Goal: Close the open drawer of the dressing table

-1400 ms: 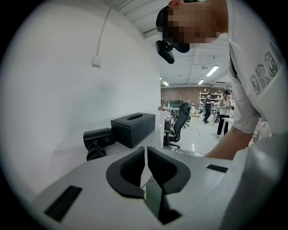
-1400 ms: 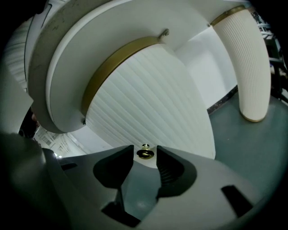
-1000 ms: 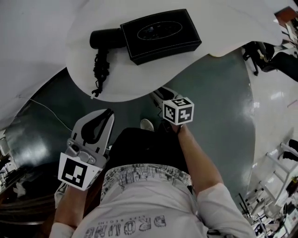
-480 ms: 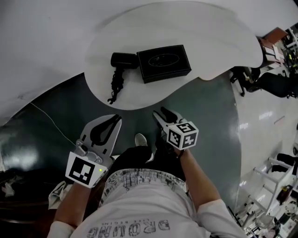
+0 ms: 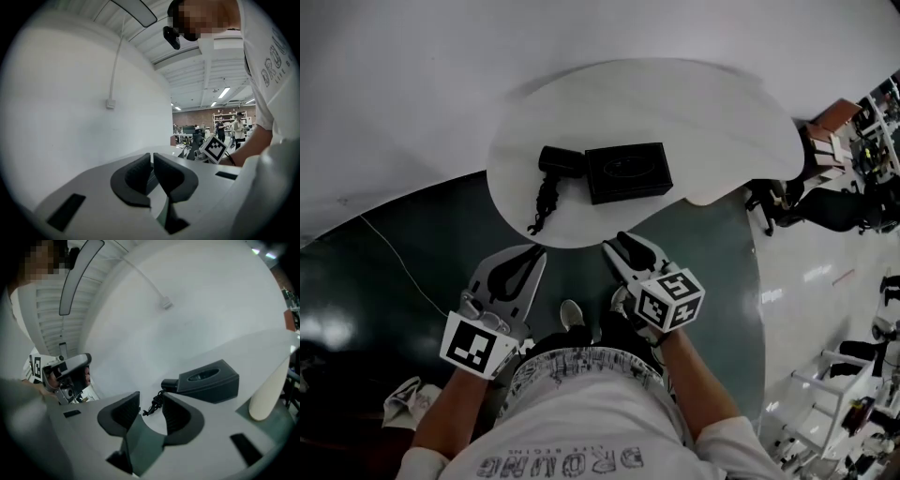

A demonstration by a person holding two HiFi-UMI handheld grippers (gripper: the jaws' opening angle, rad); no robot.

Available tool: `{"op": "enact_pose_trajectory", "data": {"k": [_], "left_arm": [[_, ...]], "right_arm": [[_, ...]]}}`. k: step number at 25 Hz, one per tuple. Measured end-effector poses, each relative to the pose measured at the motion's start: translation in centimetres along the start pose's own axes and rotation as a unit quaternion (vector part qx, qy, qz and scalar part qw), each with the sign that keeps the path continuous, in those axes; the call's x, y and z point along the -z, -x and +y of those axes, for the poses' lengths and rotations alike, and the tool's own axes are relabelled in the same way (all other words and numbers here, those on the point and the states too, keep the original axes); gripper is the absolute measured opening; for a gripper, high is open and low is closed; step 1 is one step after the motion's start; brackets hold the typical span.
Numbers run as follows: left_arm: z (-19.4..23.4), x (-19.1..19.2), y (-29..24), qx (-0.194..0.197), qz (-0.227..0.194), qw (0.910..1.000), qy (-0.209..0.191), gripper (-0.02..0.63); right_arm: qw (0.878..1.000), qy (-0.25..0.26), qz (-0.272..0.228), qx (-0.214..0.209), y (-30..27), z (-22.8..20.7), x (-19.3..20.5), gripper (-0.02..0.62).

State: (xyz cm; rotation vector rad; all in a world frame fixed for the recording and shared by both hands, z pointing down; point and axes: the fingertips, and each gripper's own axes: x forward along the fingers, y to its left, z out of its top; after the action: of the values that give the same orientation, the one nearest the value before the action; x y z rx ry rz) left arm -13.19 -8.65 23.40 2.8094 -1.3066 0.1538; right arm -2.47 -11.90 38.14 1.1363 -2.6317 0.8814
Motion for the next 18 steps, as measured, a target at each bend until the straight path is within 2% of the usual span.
{"op": "enact_pose_trajectory", "data": {"k": [10, 18], "left_arm": [[1.6, -2.6, 1.1, -0.023, -0.038, 0.9990, 0.005, 0.037], [2.7, -2.8, 1.5, -0.032, -0.054, 0.9980, 0.012, 0.037]], "right_arm": [[0.999, 0.041, -0.030, -0.008, 1.6, 3.5, -6.2, 0.138], [0.996, 0.075, -0.038, -0.006, 2.0, 5.3, -8.6, 0.101]]}}
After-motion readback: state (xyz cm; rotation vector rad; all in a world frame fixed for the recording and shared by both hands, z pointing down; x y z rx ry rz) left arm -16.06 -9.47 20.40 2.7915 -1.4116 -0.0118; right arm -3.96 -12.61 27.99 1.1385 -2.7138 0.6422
